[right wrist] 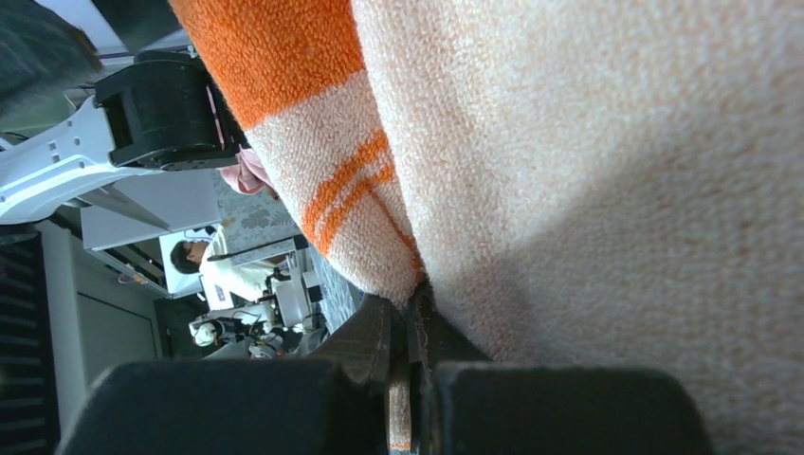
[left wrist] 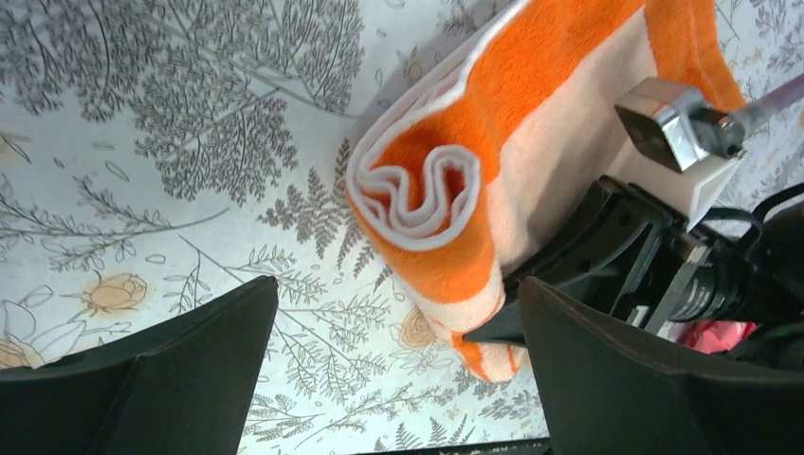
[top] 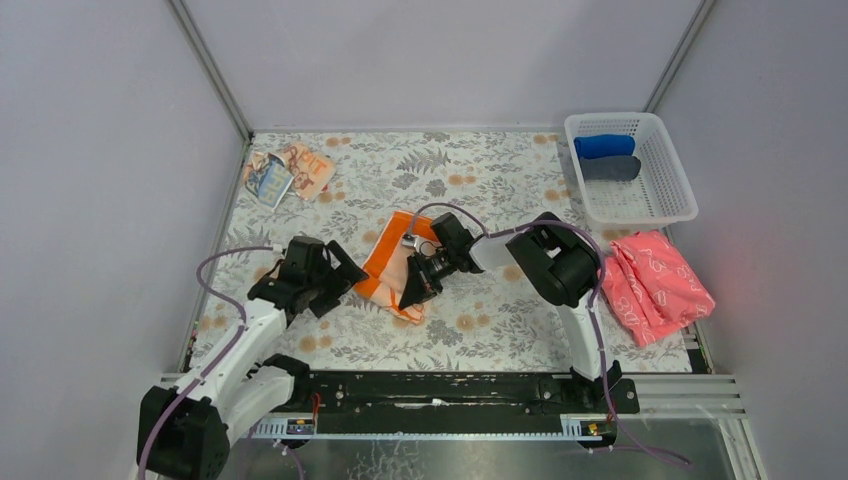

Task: Roll the towels
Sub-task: Roll the towel at the center of the board.

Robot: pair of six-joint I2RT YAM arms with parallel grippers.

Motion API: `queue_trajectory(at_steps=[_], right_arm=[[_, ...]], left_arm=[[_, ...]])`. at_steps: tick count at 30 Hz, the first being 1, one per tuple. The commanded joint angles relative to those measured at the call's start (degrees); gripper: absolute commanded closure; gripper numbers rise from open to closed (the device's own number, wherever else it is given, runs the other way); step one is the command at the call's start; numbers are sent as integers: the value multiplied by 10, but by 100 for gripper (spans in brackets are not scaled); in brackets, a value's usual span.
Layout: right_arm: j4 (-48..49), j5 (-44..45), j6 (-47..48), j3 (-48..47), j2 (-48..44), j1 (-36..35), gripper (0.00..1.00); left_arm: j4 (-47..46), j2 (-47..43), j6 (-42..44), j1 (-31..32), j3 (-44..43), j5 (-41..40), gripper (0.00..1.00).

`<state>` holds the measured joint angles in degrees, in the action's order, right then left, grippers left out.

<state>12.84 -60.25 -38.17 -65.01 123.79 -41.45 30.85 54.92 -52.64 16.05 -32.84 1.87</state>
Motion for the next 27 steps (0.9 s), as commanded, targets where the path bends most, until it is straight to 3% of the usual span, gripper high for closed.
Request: queue_trajectory(at_steps=[1,4,8,16,18,22,27], right_arm=[[-51,51,12,-2,34,3,100],[-57,54,15,-3,34,4,100],[-66,60,21,-7,31,4,100],[-97,89,52,-15,6,3,95],[-107,100,66,-17,-9,3,92],[-131,134,106,-15,-55,-2,81],[-191,235,188,-16,-131,-21,59]], left_arm=[[-71,-31,-32,-3,45,62,1],[-121,10,-44,-2,53,90,4],[-159,67,-42,-2,49,91,16],[-133,152,-40,-3,38,35,46],[-132,175,-36,-2,36,33,54],[-127,205,-26,-2,28,26,58],[-102,220,-8,-3,8,8,60]])
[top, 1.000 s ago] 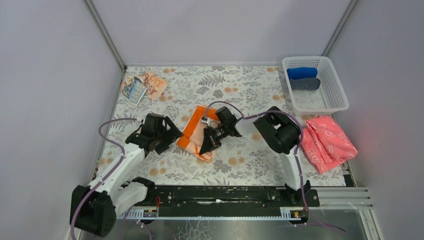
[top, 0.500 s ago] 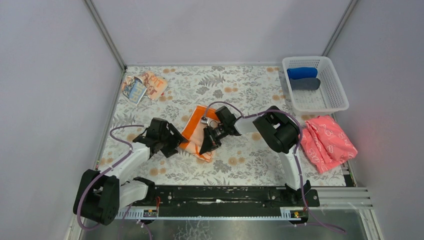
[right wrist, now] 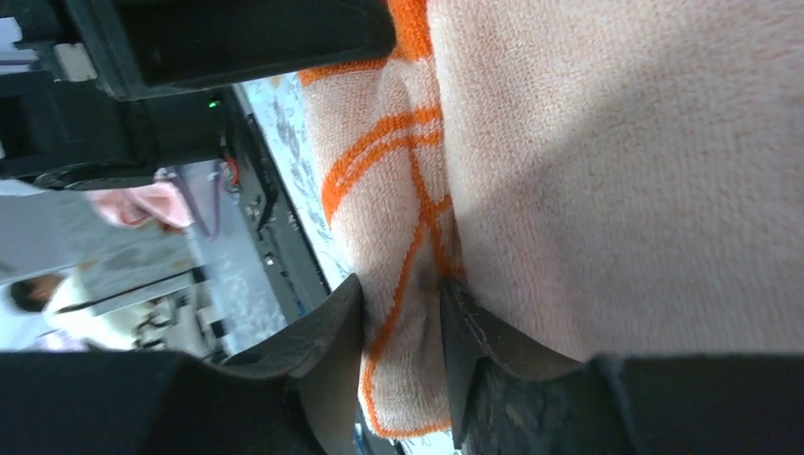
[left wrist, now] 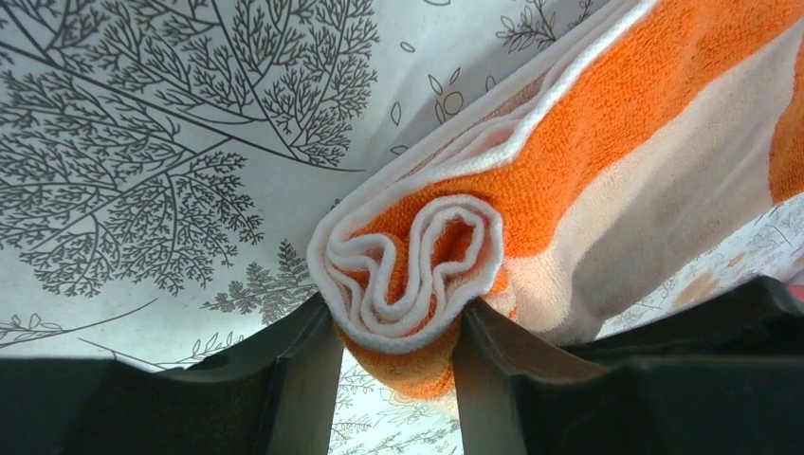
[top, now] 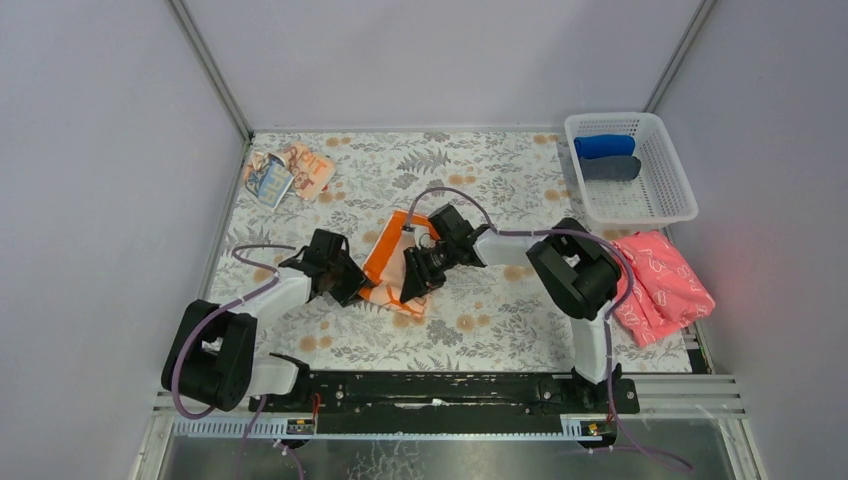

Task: Roll the towels
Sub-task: Roll the towel at the center of the board.

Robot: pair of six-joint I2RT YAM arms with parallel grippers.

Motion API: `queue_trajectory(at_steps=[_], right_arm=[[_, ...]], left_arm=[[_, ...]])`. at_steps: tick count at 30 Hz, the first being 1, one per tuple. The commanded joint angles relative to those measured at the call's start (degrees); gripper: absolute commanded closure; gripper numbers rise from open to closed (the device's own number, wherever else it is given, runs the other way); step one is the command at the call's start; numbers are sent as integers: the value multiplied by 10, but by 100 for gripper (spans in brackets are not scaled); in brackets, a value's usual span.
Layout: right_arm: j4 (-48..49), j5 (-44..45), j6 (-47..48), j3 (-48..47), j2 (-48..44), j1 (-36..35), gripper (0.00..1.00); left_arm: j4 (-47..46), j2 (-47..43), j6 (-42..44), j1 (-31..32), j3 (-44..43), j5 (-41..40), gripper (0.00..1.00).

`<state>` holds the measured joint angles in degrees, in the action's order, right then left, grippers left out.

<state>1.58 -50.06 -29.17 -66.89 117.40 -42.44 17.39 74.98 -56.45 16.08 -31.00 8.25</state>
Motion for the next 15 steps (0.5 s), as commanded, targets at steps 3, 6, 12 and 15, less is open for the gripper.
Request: queue_trajectory(at_steps=[3,6,12,15], right_arm=[[-108,236,157,6,-122,-42,50],[-119,325,211,5,-165,-84,42],[-77,438,296,18,-205,-160,38],[-53,445,322,21,-201,-182,37]], left_arm=[[41,28,37,-3,-16,-58,60],[41,35,40,-3,-17,-55,60],[41,44,47,-2,-21,-47,59],[41,45,48,-3,-23,-44,59]])
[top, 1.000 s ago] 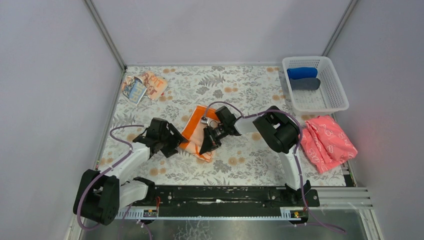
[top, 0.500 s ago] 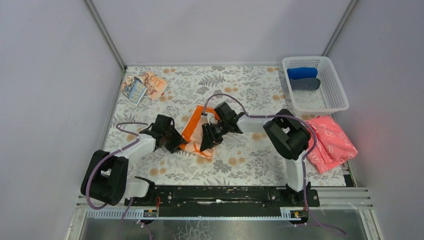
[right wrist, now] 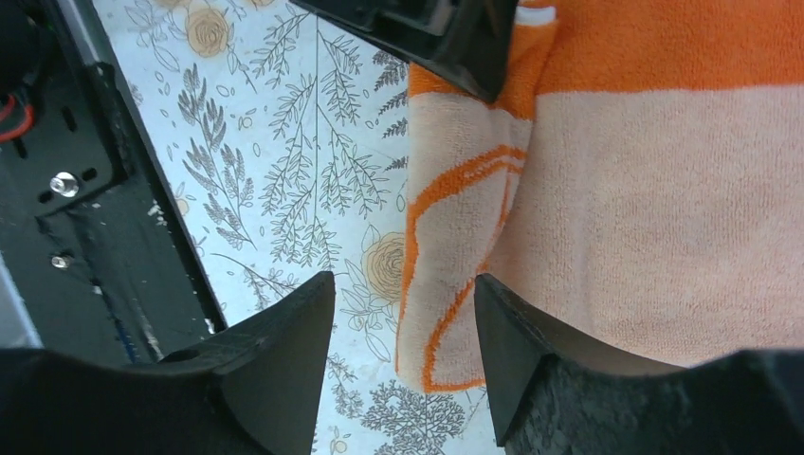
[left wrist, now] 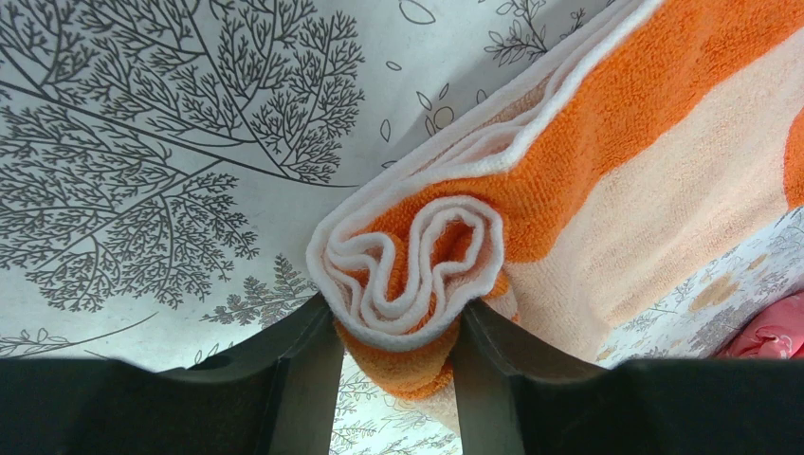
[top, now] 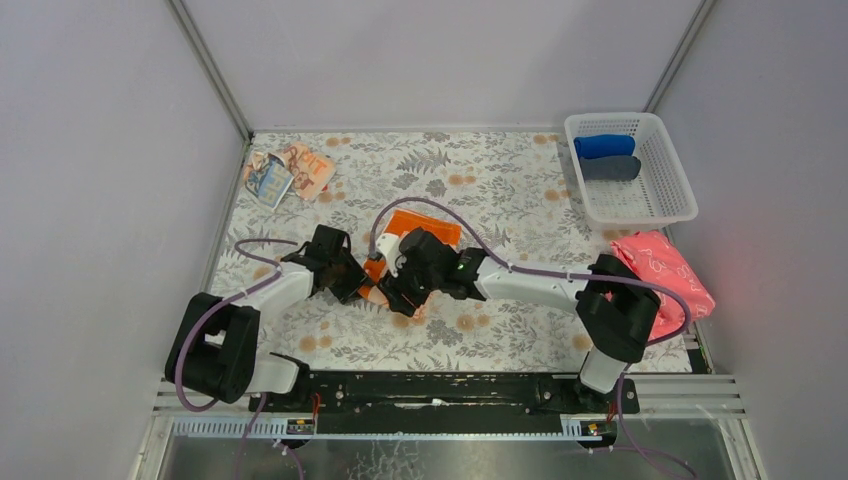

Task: Roll the towels
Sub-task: Roll the towel at the center of the board.

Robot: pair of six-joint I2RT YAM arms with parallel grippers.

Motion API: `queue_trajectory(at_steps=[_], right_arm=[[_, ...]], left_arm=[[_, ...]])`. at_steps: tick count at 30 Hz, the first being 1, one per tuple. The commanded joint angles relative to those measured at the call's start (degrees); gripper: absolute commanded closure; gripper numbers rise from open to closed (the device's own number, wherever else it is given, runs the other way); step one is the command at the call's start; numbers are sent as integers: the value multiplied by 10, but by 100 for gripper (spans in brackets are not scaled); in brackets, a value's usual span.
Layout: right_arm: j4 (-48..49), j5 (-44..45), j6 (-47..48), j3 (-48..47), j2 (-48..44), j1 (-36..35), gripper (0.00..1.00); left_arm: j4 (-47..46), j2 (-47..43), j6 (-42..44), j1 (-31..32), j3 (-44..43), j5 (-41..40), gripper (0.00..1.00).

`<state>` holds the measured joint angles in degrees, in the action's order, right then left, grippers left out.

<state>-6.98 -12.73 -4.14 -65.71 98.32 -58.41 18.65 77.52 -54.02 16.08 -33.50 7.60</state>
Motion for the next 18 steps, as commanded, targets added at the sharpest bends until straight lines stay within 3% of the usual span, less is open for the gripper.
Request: queue_trajectory(at_steps=[1,15,18], right_arm=[[39,72,77,9,-4,-26,37],[29,117,117,34,81,-35,39],[26,129,114,43,88,-39,46]], left_arm=[[29,21,23,-3,1,-37,59],[35,29,30,-2,-9,-29,57],[39,29,31,-2,-15,-29,56]])
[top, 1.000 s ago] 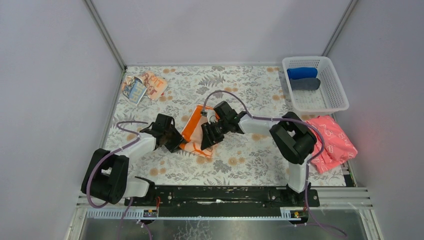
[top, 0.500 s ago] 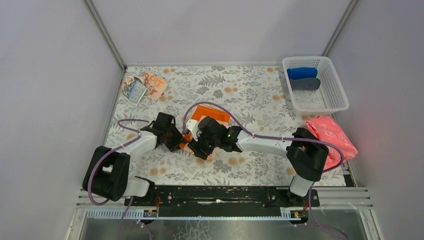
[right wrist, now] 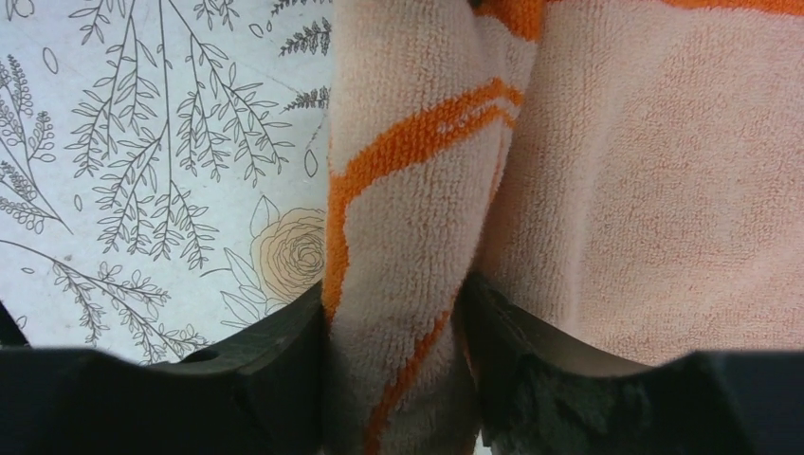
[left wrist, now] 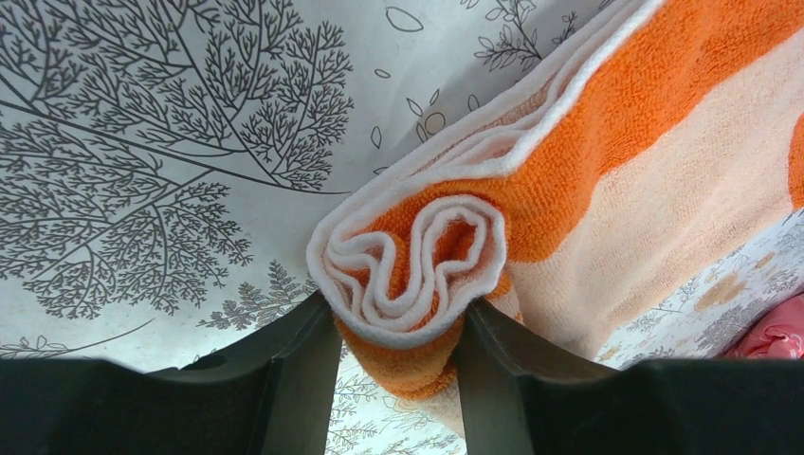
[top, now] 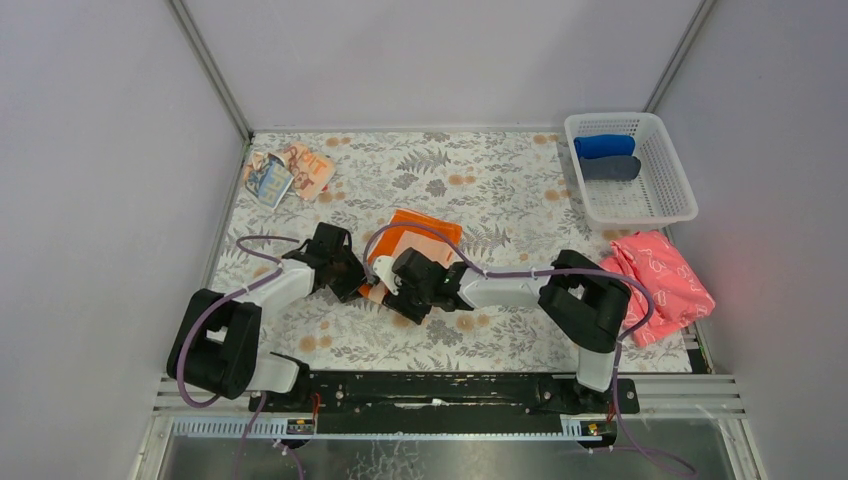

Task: Roll the towels
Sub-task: Roll the towel at the center of the board.

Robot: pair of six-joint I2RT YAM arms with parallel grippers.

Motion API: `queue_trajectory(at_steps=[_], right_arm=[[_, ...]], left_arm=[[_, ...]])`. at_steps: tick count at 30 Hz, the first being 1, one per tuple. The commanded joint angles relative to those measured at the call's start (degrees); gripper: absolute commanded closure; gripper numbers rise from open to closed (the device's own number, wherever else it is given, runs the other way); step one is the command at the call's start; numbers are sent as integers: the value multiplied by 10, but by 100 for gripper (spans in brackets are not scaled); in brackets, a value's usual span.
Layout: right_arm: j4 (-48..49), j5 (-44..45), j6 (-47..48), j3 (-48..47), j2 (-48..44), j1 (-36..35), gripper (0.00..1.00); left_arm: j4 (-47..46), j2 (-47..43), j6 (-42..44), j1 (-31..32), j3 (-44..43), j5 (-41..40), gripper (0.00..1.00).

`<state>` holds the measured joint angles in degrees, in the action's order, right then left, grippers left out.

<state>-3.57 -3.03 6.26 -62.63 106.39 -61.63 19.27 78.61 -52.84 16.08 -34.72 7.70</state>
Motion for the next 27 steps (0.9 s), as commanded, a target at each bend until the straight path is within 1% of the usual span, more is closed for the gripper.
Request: queue_trajectory(at_steps=[1,3,8,12,17,21,24,27], right_arm=[[-8,28,6,14,6,-7,48],[-6,12,-3,15,3,-6,48],[-23,5,-10,-4,-26,-6,37],[-35,9,-6,-23,-59,-7,35],[-44,8,-7,-38,-74,-12,37],[-41,6,-16,-36,-53,-12,39],[-36,7,-22,-29,-39,-12,43],[-31,4,-24,-23,-26,-13,48]], left_arm=[[34,18,20,-1,-5,-30,56],[34,17,20,-2,-6,-32,56],[36,20,21,-2,-2,-31,56],[36,17,20,-1,1,-31,56],[36,20,20,1,-1,-30,56],[36,19,20,2,-2,-31,56],[36,19,19,2,-1,-32,56],[36,20,18,4,0,-35,56]])
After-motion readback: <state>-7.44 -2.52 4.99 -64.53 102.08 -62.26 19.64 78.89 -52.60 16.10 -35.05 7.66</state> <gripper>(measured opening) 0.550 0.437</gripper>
